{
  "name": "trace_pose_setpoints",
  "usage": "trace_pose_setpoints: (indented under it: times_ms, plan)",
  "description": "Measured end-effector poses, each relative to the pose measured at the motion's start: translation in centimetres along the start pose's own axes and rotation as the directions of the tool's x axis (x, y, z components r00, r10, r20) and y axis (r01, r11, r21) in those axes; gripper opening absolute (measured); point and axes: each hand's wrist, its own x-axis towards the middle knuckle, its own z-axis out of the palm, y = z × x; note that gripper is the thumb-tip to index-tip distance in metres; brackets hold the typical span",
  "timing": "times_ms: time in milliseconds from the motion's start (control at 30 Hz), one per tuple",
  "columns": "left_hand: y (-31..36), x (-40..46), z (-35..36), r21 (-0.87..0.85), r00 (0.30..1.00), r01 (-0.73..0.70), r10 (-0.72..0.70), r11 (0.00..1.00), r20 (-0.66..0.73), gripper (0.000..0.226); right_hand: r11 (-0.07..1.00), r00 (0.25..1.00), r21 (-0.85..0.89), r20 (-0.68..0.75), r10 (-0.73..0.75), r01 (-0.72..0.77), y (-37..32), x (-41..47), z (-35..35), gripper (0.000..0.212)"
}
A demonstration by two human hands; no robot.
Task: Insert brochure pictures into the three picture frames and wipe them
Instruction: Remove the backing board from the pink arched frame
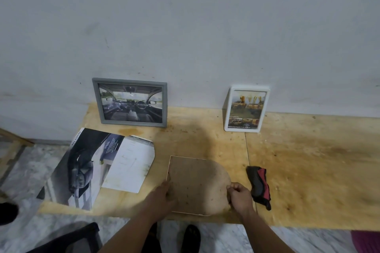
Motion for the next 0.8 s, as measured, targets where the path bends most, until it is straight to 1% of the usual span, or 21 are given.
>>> trace_pose_setpoints:
  times_ms: [67,167,267,367,500,600,667,800]
  plan:
    - [0.2,0.2,-0.2,0.124,1.000,-0.017,0.016,0.992,0.014,0.081,1.000,1.000,0.009,-0.025,-0.012,0.012,0.2,-0.2,0.1,0.022]
    - [0.4,0.2,-0.2,0.321,0.998,-0.043,0.025,0.946,0.059,0.085,1.000,0.999,0.023,-0.044,-0.012,0.013,0.3,-0.4,0.1,0.021]
    - [-0.1,0.5,0.0,0.425,0.997,-0.036,0.006,0.904,0.072,0.083,1.000,0.999,0.027,-0.051,0.013,-0.011,0.3,-0.4,0.0,0.021]
    - [-0.9,0.9,0.1,0.454,0.997,-0.059,0.028,0.889,0.073,0.083,0.997,0.995,0.054,-0.075,0.065,-0.061,0.6,0.4,-0.4,0.018]
    - [-1.4,1.1,0.1,0.468,0.996,-0.080,0.050,0.880,0.075,0.083,0.988,0.988,0.084,-0.062,0.138,-0.133,1.0,1.2,-1.6,0.020]
    - [-1.5,1.1,0.4,0.447,0.994,-0.105,0.084,0.888,0.066,0.083,0.980,0.988,0.182,-0.119,0.096,-0.074,0.2,-0.1,-3.0,0.012]
    - [-1.8,1.2,0.6,0.436,0.994,-0.108,0.091,0.893,0.059,0.082,0.968,0.985,0.251,-0.161,0.056,-0.014,-0.7,-0.6,-3.8,0.012]
    - [-2.4,1.3,0.7,0.385,0.994,-0.109,0.099,0.917,0.045,0.082,0.953,0.977,0.301,-0.211,0.026,0.039,-4.3,0.3,-4.1,0.012]
